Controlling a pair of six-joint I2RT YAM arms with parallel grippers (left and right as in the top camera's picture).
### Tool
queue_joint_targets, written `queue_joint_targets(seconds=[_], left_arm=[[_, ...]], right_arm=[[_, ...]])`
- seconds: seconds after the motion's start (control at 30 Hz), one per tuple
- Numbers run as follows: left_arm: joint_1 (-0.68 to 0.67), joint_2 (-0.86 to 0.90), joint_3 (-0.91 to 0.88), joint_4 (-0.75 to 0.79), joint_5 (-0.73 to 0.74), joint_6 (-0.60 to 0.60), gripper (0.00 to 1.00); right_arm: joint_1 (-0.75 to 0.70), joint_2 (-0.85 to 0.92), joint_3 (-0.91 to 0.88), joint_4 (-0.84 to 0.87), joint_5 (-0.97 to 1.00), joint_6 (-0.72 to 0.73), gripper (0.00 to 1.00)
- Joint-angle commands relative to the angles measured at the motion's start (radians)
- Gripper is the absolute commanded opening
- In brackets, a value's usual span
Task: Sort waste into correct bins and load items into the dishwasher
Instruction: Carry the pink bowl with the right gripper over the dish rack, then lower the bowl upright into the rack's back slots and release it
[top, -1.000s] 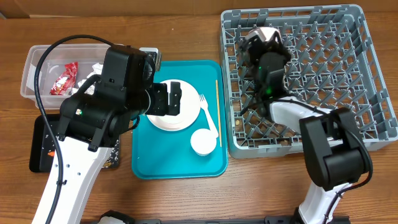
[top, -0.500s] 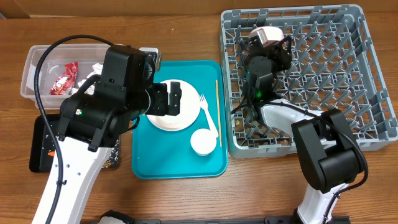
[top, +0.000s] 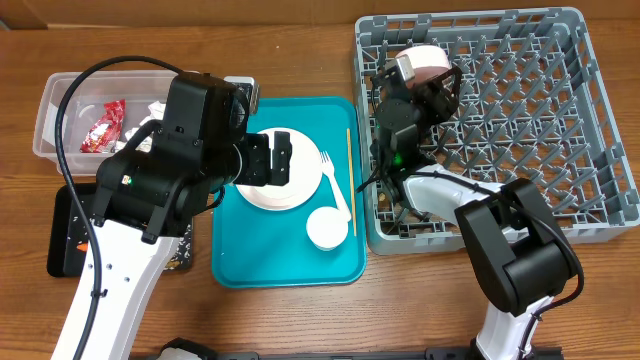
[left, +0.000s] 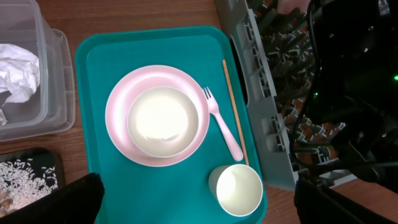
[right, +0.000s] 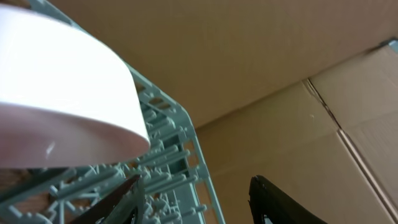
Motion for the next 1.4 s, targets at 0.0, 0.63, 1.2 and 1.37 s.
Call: queue_joint_targets(seconds=[0.0, 0.63, 1.2, 1.37], left_arm=[[0.005, -0.008, 0.016, 0.003, -0.010, 0.019, 1.00], [0.005, -0.008, 0.016, 0.003, -0.010, 0.019, 1.00], [0.005, -0.008, 0.016, 0.003, -0.010, 0.019, 1.00], [0.005, -0.008, 0.016, 0.003, -0.010, 0.019, 1.00]], right_arm=[[-0.005, -0.037, 0.006, -0.007, 0.084, 0.001, 0.56], [0.132, -0.295, 0.006, -0.138, 0.116, 0.026, 0.82], [-0.066, -0.603, 0.089, -0.851, -0.330, 0.719, 0.91], [-0.257, -0.627, 0.234, -1.129, -0.849, 1.104, 0.83]])
